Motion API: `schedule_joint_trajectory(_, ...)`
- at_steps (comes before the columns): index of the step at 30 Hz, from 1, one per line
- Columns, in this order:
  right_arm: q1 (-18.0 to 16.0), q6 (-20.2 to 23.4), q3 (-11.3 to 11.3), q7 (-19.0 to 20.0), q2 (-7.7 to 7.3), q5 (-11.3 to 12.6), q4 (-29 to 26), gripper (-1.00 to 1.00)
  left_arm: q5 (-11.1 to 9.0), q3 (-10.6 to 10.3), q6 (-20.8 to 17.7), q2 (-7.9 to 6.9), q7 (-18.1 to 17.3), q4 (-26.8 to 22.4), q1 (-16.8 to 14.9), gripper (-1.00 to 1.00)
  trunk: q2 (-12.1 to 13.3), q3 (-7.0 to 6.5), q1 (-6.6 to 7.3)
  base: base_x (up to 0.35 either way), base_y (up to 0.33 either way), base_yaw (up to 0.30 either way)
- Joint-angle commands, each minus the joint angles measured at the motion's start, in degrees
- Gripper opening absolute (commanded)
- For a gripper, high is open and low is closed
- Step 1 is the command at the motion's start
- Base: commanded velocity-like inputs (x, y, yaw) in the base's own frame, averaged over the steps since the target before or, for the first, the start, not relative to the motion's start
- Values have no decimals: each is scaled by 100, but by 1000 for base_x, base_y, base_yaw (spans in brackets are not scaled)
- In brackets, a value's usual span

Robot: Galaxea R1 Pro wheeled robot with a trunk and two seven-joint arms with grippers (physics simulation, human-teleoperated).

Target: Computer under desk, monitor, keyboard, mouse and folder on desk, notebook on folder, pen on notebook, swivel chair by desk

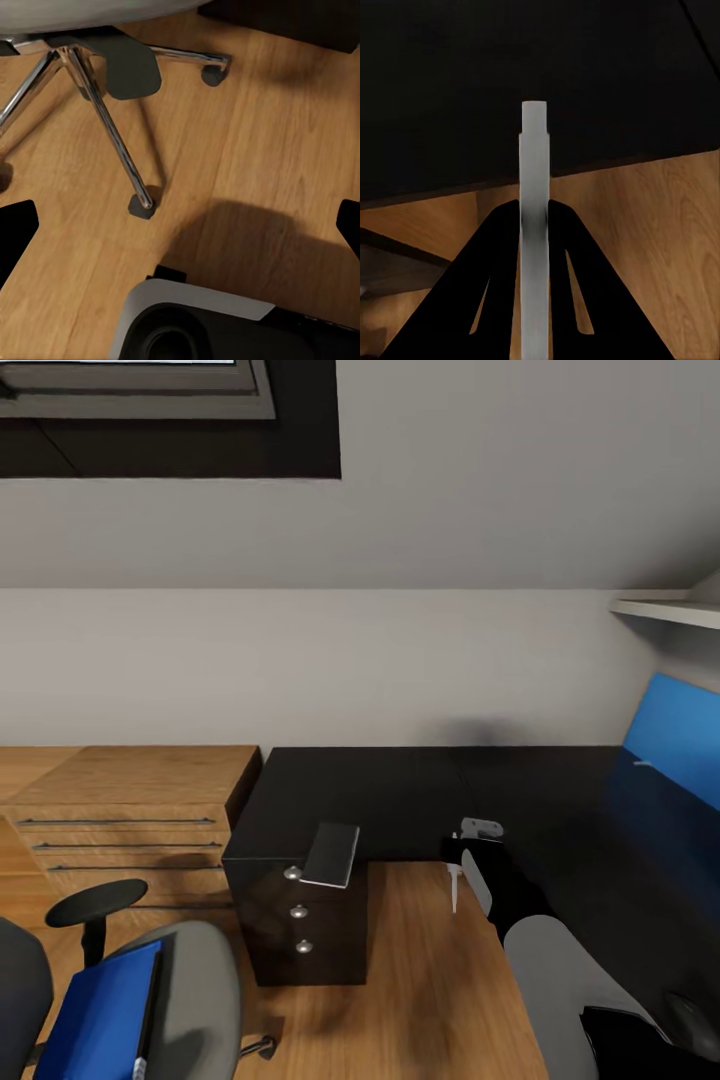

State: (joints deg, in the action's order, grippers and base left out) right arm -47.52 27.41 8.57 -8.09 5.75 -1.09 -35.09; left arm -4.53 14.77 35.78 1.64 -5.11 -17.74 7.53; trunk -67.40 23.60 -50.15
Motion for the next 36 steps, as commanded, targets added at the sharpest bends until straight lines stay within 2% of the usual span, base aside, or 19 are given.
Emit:
schedule_joint_trajectory(1,-3,28,22,-8,6,-5,-8,-100,-48,19,-2,1,-51,-10,2,100,-4,8,-1,33,-7,67)
schedule_joint_trajectory(12,-3,28,24,-8,-7,-5,2,-100,-48,23,-10,6,-48,-10,2,100,-4,24,-1,41,-158,11)
schedule_joint_trajectory(28,-3,20,29,-8,-21,-4,3,-100,-48,19,-1,3,-48,-10,2,100,-4,24,-1,67,-12,0)
schedule_joint_trajectory(36,-3,20,31,-8,-28,-4,1,-100,-48,19,-8,3,-54,-10,2,100,-4,24,-1,262,0,0)
